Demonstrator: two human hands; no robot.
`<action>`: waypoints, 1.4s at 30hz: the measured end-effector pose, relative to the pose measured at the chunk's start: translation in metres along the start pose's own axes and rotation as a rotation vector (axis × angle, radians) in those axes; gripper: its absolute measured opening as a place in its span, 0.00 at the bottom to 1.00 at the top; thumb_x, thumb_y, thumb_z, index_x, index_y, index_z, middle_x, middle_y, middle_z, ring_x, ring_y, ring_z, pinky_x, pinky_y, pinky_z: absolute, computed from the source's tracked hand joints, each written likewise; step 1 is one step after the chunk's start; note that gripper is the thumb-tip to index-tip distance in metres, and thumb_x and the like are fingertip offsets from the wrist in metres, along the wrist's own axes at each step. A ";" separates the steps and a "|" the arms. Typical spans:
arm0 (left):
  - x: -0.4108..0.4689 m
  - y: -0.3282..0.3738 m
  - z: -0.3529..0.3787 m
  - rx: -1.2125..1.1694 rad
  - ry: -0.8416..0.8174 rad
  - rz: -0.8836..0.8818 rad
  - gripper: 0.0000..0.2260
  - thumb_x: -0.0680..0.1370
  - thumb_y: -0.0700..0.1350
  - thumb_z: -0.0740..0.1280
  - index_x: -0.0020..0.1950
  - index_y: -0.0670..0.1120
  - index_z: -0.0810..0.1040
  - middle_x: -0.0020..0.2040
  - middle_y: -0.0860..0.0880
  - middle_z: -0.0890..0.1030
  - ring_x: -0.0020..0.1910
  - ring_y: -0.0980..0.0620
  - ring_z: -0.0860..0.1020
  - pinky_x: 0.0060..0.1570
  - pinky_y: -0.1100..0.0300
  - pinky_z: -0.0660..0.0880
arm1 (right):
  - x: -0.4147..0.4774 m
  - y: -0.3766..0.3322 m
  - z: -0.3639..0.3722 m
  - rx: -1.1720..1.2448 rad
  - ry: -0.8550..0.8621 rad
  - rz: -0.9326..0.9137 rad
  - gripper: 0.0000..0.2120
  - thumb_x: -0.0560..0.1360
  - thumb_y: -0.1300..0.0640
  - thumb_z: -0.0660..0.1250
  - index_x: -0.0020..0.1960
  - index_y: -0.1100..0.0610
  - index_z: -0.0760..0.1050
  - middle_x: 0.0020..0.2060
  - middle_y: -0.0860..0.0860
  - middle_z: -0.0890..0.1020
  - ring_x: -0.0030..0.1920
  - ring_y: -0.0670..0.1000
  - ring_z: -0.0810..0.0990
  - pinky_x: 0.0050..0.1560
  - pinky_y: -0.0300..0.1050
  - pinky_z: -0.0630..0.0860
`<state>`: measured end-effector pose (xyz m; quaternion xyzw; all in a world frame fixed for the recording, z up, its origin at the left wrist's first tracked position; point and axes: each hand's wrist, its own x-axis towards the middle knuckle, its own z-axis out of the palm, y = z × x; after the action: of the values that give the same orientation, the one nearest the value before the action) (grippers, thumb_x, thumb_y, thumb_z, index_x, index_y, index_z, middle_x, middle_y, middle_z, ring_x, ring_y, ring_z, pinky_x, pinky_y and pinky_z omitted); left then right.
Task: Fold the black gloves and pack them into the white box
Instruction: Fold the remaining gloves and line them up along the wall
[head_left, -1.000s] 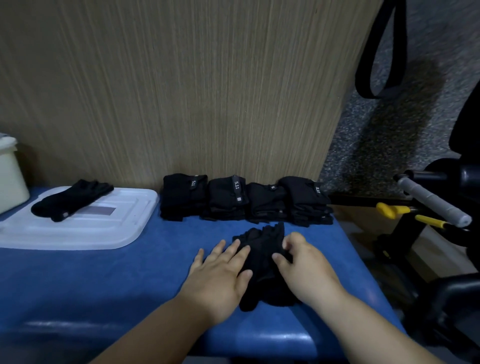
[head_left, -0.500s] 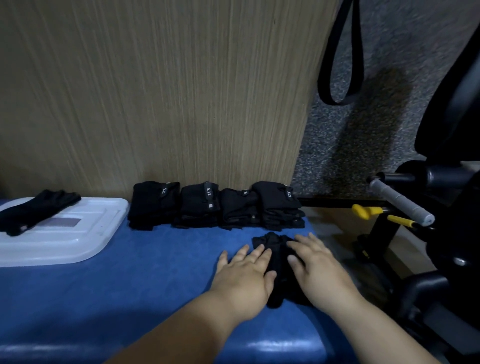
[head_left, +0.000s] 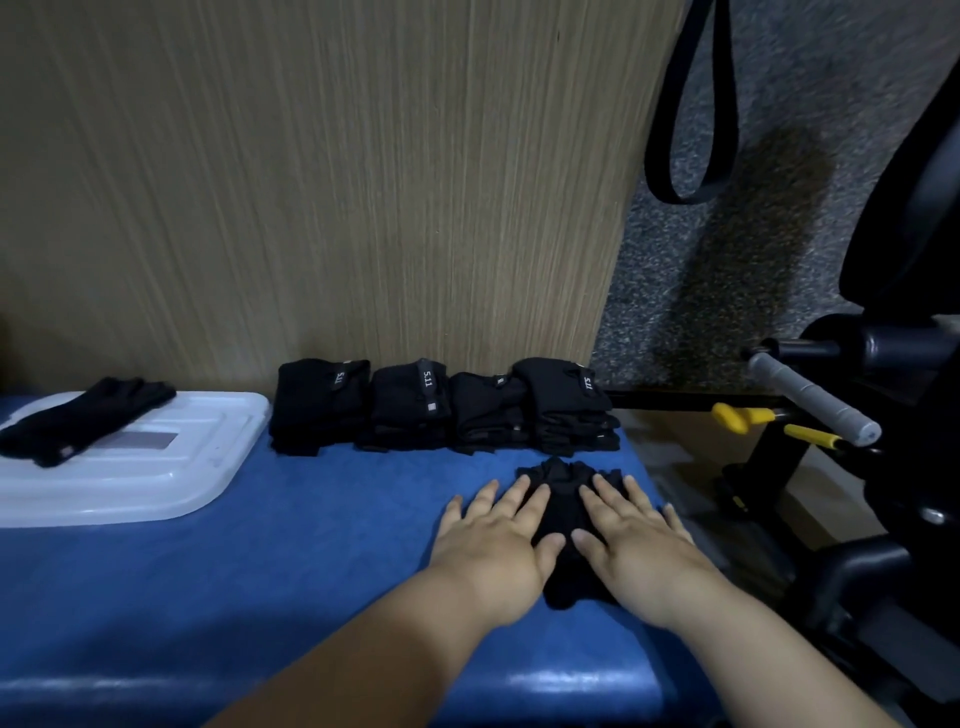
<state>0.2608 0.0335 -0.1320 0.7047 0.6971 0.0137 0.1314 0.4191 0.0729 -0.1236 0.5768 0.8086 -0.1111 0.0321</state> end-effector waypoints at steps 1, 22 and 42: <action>-0.001 -0.002 -0.001 -0.011 -0.001 -0.007 0.26 0.81 0.61 0.44 0.78 0.59 0.41 0.78 0.58 0.41 0.77 0.52 0.40 0.75 0.46 0.40 | -0.002 -0.002 -0.003 0.002 0.051 -0.002 0.28 0.82 0.43 0.47 0.79 0.48 0.46 0.77 0.43 0.42 0.76 0.49 0.35 0.75 0.55 0.39; -0.108 -0.254 -0.061 0.059 0.371 -0.561 0.22 0.82 0.59 0.48 0.73 0.53 0.61 0.71 0.52 0.66 0.70 0.48 0.60 0.64 0.52 0.60 | 0.036 -0.251 0.028 0.228 0.198 -0.583 0.17 0.82 0.52 0.54 0.69 0.47 0.67 0.64 0.45 0.71 0.66 0.48 0.62 0.67 0.42 0.62; -0.119 -0.378 -0.051 -0.180 0.439 -0.708 0.22 0.82 0.57 0.50 0.76 0.57 0.56 0.77 0.60 0.55 0.73 0.54 0.54 0.65 0.53 0.57 | 0.129 -0.473 0.044 0.335 0.071 -0.601 0.20 0.82 0.49 0.51 0.74 0.44 0.62 0.66 0.53 0.72 0.68 0.54 0.63 0.67 0.49 0.64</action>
<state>-0.1226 -0.0783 -0.1407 0.3880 0.9035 0.1782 0.0375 -0.0719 0.0360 -0.1219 0.3135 0.9135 -0.2268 -0.1253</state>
